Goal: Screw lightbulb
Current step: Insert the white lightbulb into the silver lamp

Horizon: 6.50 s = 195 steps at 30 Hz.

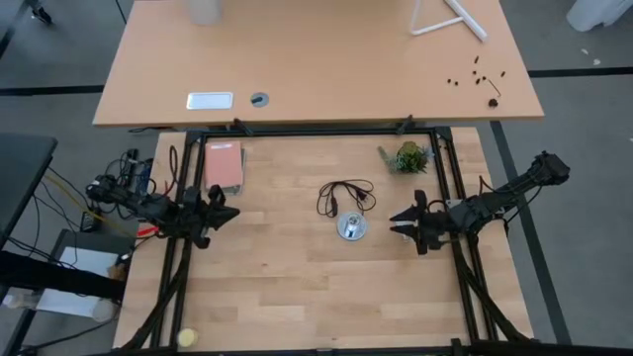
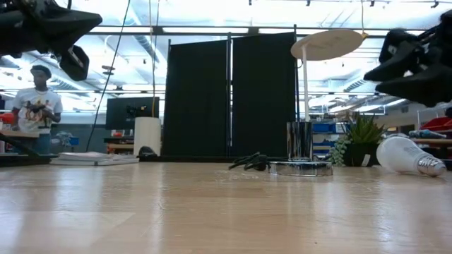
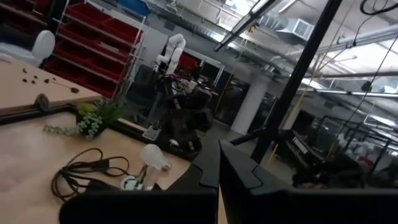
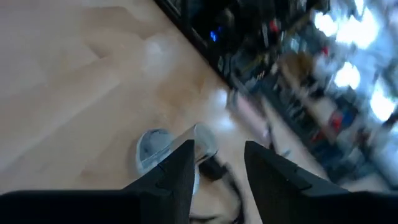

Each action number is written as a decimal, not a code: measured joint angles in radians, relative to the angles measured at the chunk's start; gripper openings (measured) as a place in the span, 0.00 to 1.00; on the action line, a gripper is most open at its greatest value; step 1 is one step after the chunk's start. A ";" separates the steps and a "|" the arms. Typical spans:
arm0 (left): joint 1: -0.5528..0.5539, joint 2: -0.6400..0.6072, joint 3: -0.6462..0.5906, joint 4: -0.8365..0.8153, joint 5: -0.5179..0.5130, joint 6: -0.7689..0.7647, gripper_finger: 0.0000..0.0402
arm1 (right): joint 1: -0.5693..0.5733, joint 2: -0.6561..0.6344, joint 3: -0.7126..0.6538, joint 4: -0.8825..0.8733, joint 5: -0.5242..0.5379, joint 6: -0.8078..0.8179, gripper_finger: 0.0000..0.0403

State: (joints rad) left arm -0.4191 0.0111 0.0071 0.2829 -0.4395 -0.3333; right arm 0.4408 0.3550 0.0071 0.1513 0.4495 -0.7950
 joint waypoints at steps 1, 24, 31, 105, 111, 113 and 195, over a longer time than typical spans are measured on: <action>0.000 0.002 0.000 0.001 -0.002 0.015 0.02 | 0.000 -0.003 0.000 0.006 -0.002 -0.043 0.37; 0.000 0.568 0.210 0.245 -0.203 0.279 0.02 | 0.001 0.000 0.000 0.522 -0.262 0.913 0.37; 0.000 0.867 0.372 0.250 -0.217 0.303 0.02 | 0.002 0.001 0.000 0.545 -0.262 0.992 0.37; 0.011 1.855 1.213 -0.164 -0.035 0.301 0.29 | -0.071 0.937 0.451 -0.588 -0.070 2.006 0.34; -0.015 1.943 1.212 -0.022 -0.108 0.301 0.34 | -0.035 0.997 0.451 -0.495 -0.011 2.035 0.34; -0.020 1.985 1.213 0.049 -0.127 0.302 0.38 | -0.019 1.003 0.450 -0.459 0.008 2.046 0.34; 0.091 2.213 1.391 0.238 -0.044 0.170 0.69 | 0.366 0.999 0.627 -0.647 -0.197 1.896 0.27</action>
State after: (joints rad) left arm -0.3277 2.2240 1.3981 0.5206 -0.4838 -0.1635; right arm 0.8063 1.3536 0.6342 -0.4960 0.2524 1.1006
